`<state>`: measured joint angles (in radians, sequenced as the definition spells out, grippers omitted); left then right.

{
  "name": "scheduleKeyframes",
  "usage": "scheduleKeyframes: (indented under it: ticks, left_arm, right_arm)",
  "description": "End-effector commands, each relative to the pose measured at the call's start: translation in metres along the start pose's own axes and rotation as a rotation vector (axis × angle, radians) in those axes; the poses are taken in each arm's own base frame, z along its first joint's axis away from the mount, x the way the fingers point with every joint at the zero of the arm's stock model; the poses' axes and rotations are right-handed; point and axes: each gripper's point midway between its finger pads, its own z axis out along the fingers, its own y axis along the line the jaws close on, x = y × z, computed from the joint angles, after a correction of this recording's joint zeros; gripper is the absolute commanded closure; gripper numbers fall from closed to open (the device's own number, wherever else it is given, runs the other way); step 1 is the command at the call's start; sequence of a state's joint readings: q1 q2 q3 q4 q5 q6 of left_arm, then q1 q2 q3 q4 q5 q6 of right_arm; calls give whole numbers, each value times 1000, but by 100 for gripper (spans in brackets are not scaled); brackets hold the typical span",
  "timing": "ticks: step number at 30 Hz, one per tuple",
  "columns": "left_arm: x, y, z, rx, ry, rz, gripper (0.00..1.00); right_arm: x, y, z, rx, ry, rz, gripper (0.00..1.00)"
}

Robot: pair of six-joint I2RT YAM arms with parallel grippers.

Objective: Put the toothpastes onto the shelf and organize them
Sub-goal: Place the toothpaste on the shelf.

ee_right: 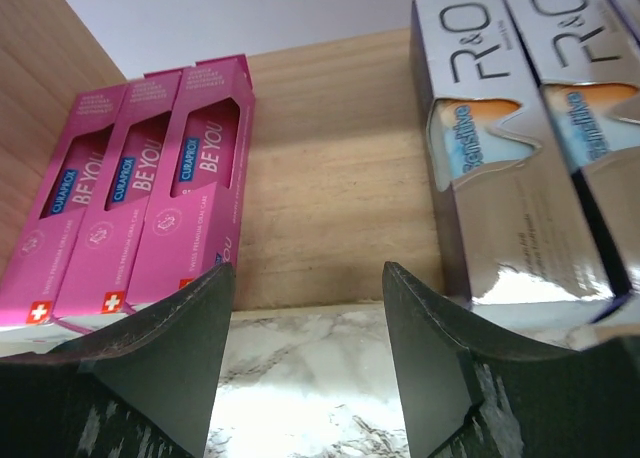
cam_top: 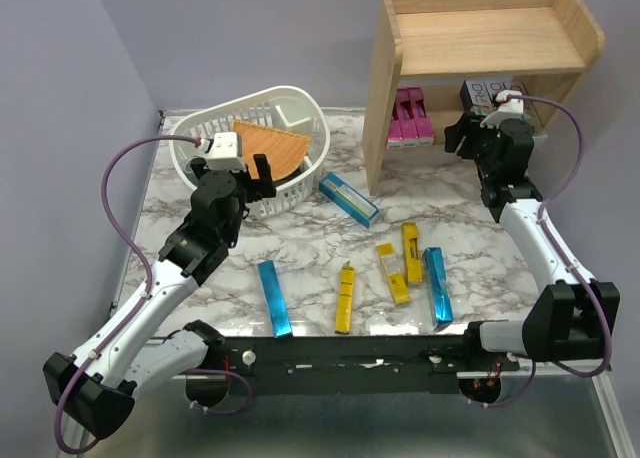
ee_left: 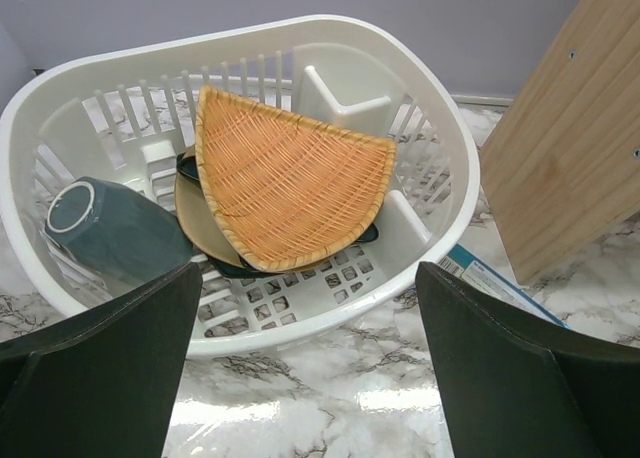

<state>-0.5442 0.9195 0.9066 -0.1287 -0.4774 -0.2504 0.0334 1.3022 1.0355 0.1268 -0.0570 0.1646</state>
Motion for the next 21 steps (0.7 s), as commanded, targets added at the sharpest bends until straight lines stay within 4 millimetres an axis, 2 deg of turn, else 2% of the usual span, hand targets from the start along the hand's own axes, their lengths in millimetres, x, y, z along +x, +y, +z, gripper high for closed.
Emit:
scheduleKeyframes:
  ticks: [1, 6, 7, 16, 21]
  left_arm:
    - [-2, -2, 2, 13, -5, 7, 1]
    - [-2, -2, 2, 11, -6, 9, 1]
    - [-1, -2, 2, 11, -4, 11, 1]
    - [-2, -2, 2, 10, -5, 11, 1]
    - [-1, -2, 3, 9, -3, 14, 1]
  right_arm:
    - [-14, 5, 15, -2, -51, 17, 31]
    - [-12, -1, 28, 28, -54, 30, 31]
    - [-9, -9, 30, 75, -56, 33, 31]
    - [3, -40, 37, 236, -58, 35, 30]
    - [3, -38, 34, 227, -54, 26, 30]
